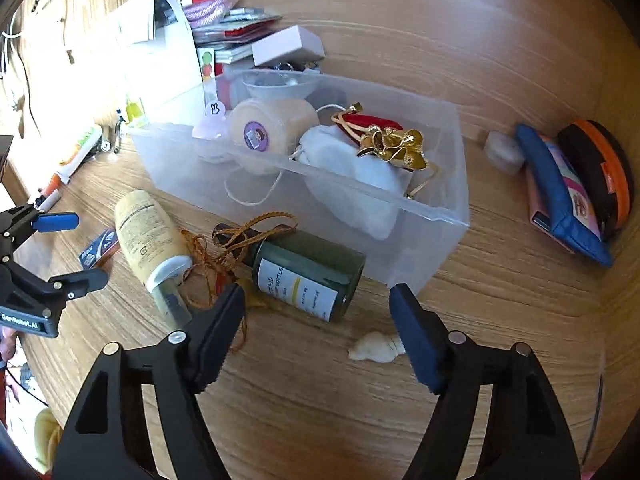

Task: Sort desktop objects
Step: 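Move both tools out of the bin toward the blue box and green bottle, then grasp the blue 'Max' box with the left tool while the right tool grasps the dark green bottle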

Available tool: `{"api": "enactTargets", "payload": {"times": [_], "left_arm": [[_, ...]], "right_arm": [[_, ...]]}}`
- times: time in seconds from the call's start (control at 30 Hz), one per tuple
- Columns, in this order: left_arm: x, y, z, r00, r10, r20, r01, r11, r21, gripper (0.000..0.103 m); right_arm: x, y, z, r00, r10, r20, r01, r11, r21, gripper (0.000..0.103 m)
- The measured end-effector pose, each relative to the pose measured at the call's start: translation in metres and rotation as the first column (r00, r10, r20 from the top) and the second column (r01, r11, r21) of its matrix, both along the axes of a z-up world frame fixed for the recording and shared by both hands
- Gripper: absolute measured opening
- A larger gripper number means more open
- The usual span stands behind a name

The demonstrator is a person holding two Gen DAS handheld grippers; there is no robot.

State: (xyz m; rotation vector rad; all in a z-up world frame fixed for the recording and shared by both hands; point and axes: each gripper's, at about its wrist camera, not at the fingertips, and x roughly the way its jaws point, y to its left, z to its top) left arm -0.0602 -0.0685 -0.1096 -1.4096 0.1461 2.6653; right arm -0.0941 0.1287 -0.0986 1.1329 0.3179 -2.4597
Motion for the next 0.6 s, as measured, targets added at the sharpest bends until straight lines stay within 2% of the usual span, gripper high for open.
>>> {"api": "enactTargets", "payload": {"times": [0.17, 0.37, 0.43, 0.5, 0.6], "left_arm": [[0.0, -0.002, -0.001, 1.0, 0.003, 0.003, -0.003, 1.0, 0.024, 0.09], [0.005, 0.0, 0.0, 1.0, -0.01, -0.018, 0.01, 1.0, 0.024, 0.078], [0.006, -0.002, 0.001, 1.0, 0.009, -0.028, -0.009, 1.0, 0.024, 0.068], [0.006, -0.008, 0.001, 0.999, 0.027, -0.033, -0.026, 0.999, 0.032, 0.061], [0.006, -0.012, 0.001, 0.999, 0.028, -0.041, -0.027, 0.999, 0.029, 0.058]], "right_arm": [[-0.005, -0.003, 0.0, 1.0, -0.005, 0.002, 0.005, 1.0, -0.01, 0.071], [-0.011, -0.007, -0.003, 1.0, -0.007, 0.027, 0.008, 1.0, -0.022, 0.064], [-0.011, -0.007, -0.003, 1.0, -0.01, 0.027, 0.011, 1.0, -0.023, 0.062], [-0.012, -0.008, -0.003, 0.999, -0.006, 0.033, 0.007, 1.0, -0.03, 0.055], [-0.012, -0.007, -0.003, 1.0, 0.0, 0.03, 0.002, 0.999, -0.037, 0.055]]}}
